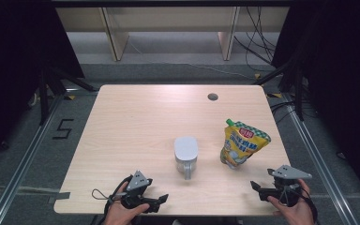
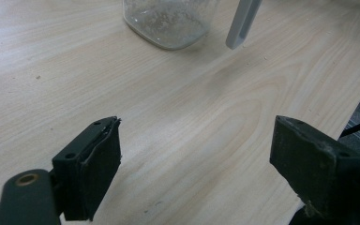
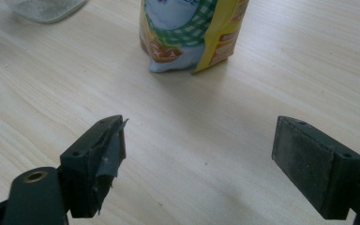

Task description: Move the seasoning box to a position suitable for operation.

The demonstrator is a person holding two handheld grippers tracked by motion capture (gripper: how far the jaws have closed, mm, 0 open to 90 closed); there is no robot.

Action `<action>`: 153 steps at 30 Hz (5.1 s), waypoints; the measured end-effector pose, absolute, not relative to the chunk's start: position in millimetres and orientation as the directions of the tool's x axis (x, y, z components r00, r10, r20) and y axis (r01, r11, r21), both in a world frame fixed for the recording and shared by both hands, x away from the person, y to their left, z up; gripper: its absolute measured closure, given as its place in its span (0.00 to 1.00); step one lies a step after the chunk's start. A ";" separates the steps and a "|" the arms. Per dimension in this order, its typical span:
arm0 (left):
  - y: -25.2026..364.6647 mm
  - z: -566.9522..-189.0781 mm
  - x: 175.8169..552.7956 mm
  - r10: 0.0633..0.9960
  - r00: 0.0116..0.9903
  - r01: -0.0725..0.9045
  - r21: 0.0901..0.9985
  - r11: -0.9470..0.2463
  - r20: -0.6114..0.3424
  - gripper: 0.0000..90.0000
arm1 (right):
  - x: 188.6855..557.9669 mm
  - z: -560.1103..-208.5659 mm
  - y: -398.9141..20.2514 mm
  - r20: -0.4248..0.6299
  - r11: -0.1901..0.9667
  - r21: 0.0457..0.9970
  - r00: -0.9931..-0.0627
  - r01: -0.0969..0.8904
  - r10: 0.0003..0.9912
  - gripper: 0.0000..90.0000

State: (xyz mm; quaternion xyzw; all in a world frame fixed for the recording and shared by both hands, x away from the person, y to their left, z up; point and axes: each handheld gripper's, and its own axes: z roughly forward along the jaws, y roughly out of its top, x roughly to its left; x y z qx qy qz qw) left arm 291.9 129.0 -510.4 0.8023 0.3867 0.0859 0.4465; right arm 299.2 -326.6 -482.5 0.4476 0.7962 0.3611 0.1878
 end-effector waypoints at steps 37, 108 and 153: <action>42.2 -501.4 321.1 0.692 0.705 0.448 0.854 -0.264 -0.157 0.47 | 304.0 -485.6 -323.1 0.043 0.348 0.735 -0.553 0.582 0.832 0.20; 143.5 -498.7 361.8 0.812 0.583 0.389 0.873 -0.294 0.014 0.79 | 306.1 -486.8 -324.2 -0.010 0.385 0.737 -0.561 0.556 0.828 0.22; 94.1 -496.4 314.0 0.619 0.785 0.316 0.870 -0.380 -0.015 0.79 | 307.6 -489.2 -322.3 0.020 0.368 0.723 -0.550 0.584 0.835 0.22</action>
